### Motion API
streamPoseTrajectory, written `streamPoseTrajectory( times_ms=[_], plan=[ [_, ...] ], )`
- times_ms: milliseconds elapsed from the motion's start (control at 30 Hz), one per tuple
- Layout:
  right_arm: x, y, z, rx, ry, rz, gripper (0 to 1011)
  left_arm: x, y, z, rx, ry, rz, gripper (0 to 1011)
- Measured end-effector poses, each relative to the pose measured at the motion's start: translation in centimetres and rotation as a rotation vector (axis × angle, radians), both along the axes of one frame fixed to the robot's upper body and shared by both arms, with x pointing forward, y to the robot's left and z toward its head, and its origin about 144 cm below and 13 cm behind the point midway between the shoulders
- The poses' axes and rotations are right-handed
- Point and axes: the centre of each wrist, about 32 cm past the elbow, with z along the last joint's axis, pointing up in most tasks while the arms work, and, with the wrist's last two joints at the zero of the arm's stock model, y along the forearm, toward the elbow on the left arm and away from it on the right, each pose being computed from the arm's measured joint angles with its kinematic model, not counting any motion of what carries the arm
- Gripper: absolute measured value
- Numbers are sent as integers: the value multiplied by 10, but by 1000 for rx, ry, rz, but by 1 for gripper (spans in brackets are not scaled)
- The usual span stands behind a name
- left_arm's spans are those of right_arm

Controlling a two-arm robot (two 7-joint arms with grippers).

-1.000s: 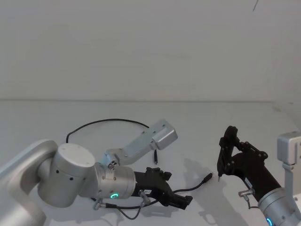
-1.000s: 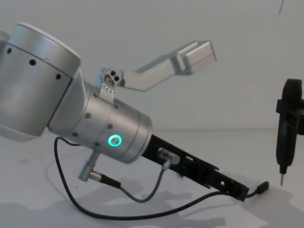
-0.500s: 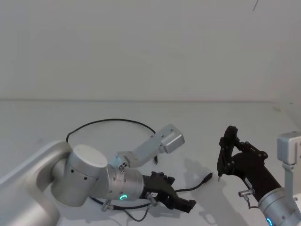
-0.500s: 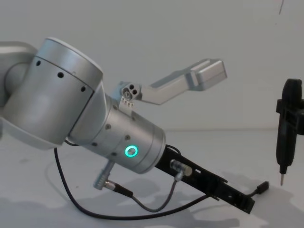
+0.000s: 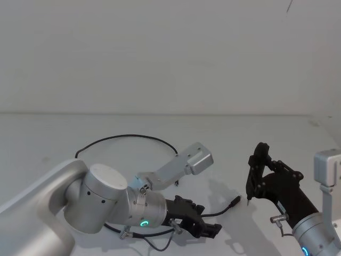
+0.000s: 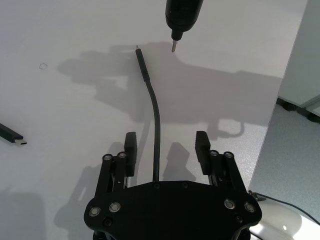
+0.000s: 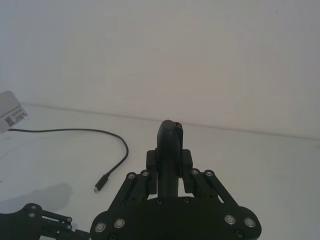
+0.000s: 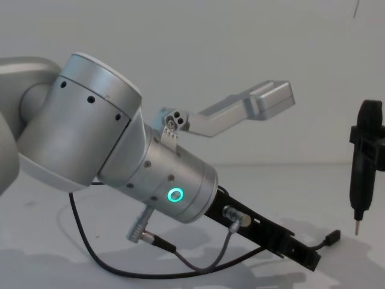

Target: Pick up the data cable with the one hand.

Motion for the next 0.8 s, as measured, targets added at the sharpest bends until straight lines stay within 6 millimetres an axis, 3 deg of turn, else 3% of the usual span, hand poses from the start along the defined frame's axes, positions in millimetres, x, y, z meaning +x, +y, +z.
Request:
streamPoseTrajectory(
  times_ms=[267,300,467,500,733,800],
  plan=[
    [0,0,0,0,0,0,279,1,-2,-1,2,2,-2,509],
    [0,0,0,0,0,0,279,1,-2,-1,2,2,-2,439],
    [0,0,0,0,0,0,279,1,-2,-1,2,2,-3,308],
    [0,0,0,0,0,0,279,1,-2,-1,3,3,-3,241],
    [0,0,0,0,0,0,279,1,-3,-1,3,3,-3,48],
    [0,0,0,0,0,0,279,1,-3,-1,4,3,-3,40]
  ],
)
